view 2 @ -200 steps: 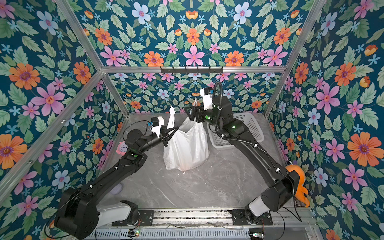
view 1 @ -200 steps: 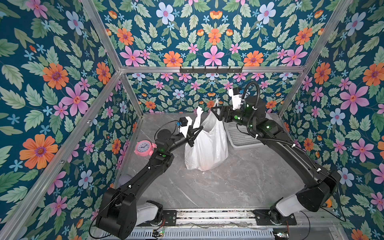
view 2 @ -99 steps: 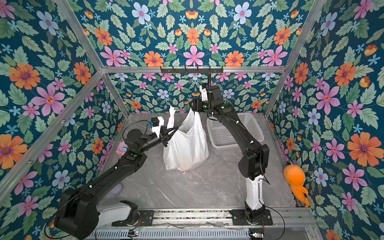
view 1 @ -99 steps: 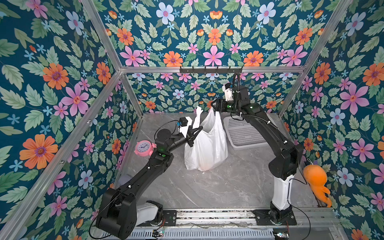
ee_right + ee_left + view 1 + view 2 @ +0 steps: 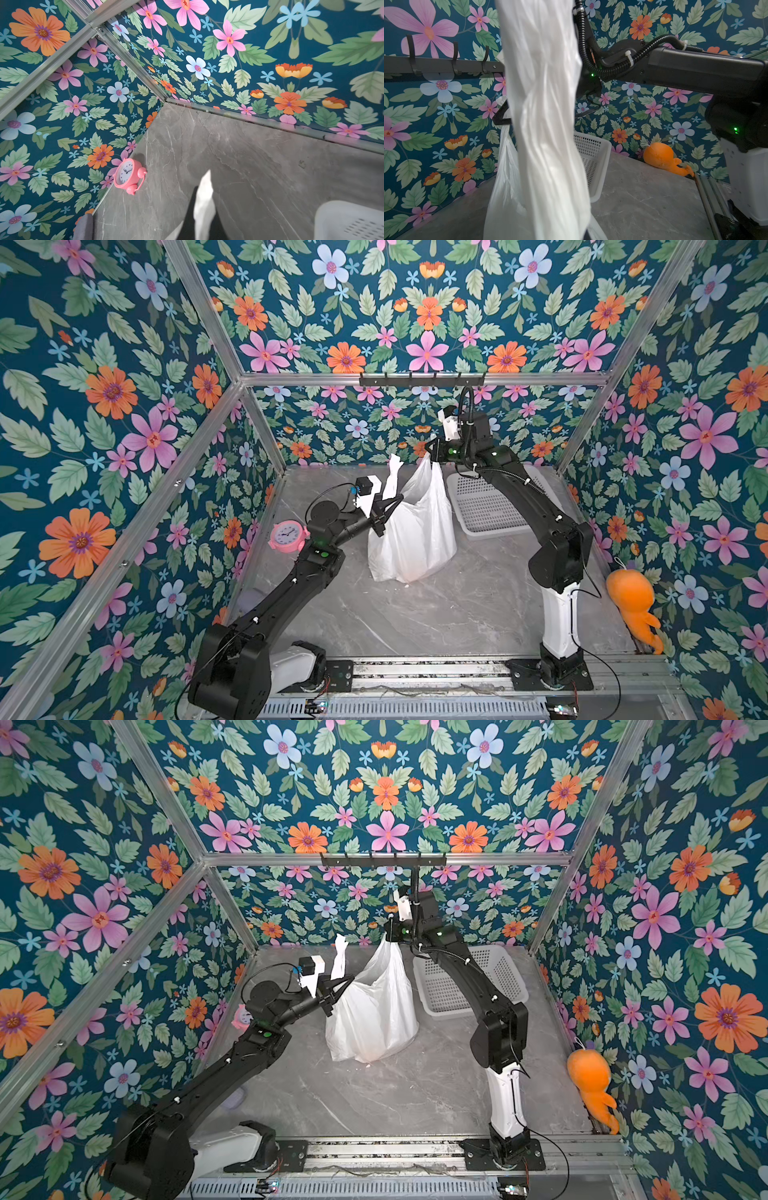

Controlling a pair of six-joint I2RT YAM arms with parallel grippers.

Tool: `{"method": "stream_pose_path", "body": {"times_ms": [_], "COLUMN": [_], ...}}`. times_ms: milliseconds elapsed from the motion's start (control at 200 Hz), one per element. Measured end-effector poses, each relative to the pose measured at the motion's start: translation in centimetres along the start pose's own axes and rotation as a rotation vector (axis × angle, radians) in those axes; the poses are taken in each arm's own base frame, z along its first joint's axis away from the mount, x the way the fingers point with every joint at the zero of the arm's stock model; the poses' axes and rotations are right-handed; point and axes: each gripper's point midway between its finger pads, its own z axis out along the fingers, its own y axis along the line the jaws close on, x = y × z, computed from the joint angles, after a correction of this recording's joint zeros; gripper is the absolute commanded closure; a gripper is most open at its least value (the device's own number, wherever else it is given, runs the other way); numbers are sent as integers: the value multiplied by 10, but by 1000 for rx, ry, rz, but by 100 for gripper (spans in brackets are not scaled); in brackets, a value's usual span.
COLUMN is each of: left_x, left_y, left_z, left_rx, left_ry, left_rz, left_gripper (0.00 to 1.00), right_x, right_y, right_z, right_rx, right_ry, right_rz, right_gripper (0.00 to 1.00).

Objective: Place the pineapple into a plastic bag & tie a knot
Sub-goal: Cross the plastic bag at the center of the board.

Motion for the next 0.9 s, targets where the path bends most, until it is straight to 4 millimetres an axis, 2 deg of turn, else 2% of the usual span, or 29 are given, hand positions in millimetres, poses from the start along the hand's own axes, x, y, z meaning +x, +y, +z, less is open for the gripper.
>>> {"method": "stream_pose_path", "body": {"times_ms": [105, 215, 285, 360, 445, 560, 615, 730, 900], "left_x": [-6, -12, -15, -16, -11, 4, 10, 16, 31], "left_y": [1, 2, 5, 10, 15, 18, 18, 13, 7], "left_z": [-6, -8, -8, -6, -2, 5, 9, 17, 25], "left_rx": [-14, -33, -48, -66, -72, -54, -34, 17, 74], "left_ry": [-6, -20, -21, -22, -11, 27, 51, 90, 175], "left_rz": [-5, 4, 2, 1, -8, -36, -53, -76, -96], "left_gripper": [100, 100, 100, 100, 100, 100, 100, 100, 100], "right_x": [-13, -28, -30, -22, 5, 53, 69, 82, 94], "right_y": [12, 33, 43, 50, 59, 78, 90, 101, 102], "right_z": [-36, -91, -123, -153, -179, -196, -205, -216, -212], "right_rx": [10, 14, 13, 8, -29, -96, -137, -188, -212], "right_ry": [-33, -72, -88, -92, -64, 4, 24, 22, 50], "right_rz": [-33, -76, -94, -101, -94, -100, -107, -122, -162], "right_gripper": [100, 100, 100, 100, 100, 100, 100, 100, 100]}}
